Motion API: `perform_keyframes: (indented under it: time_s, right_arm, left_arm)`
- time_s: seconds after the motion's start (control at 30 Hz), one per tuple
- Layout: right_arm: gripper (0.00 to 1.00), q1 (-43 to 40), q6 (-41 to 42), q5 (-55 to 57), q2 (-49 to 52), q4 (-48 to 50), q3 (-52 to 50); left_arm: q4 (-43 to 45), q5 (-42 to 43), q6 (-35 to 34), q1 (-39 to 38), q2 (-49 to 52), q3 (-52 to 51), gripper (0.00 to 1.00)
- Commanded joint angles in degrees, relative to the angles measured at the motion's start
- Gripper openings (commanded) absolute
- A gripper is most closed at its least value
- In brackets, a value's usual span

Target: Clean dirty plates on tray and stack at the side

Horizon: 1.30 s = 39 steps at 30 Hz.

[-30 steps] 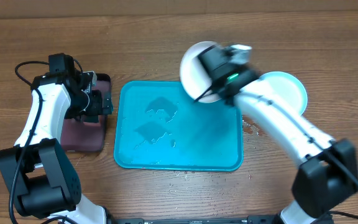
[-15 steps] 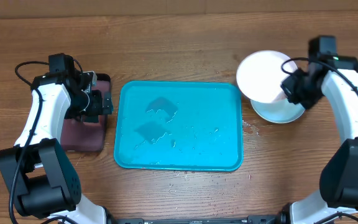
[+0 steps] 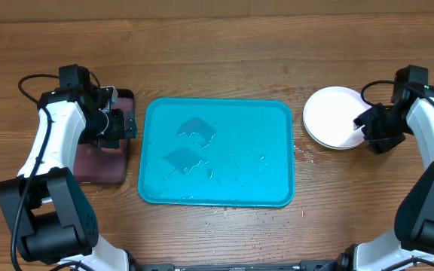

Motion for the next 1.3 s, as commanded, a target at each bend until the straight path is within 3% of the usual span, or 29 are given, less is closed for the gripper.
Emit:
perform_keyframes:
  time_s: [0.0,0.2,0.47,0.67,0.87,1.1,1.27]
  right_arm:
    - [0.63,1.1,-7.5,-6.4,-2.1,2.0,-0.3]
    - [0.74,6.2,-24.1,-20.3,-2.1,7.7,-0.1]
    - [1.0,20.6,-30.2,-4.0,-2.1,3.0,4.7]
    - [1.0,24.0,-27.3,-3.6,-3.8,2.2,5.1]
    - [1.0,24.2,-26.2,-2.1,-10.7,0.7,4.2]
    - [1.0,24.2,-26.3,3.5,-30.6,5.9,-4.1]
    - [1.0,24.2,-26.3,5.5,-48.0,11.5,-15.1]
  left_arm:
    - [-0.1,0.3,-1.2,0.2,-0.9,0.8,1.0]
    - [-1.0,0.4,-2.8,0.2,-0.9,0.9,1.0]
    - [-12.6,0.6,-5.6,0.3,-1.0,5.9,1.0]
    - [-17.3,1.7,-4.2,0.3,-5.4,4.8,1.0]
    - [-13.8,3.1,-1.6,0.2,-16.8,-1.6,1.0]
    - [-4.1,7.1,2.8,0.2,-36.6,-13.6,1.0]
    - [2.4,8.2,1.5,0.2,-52.3,-21.6,1.0]
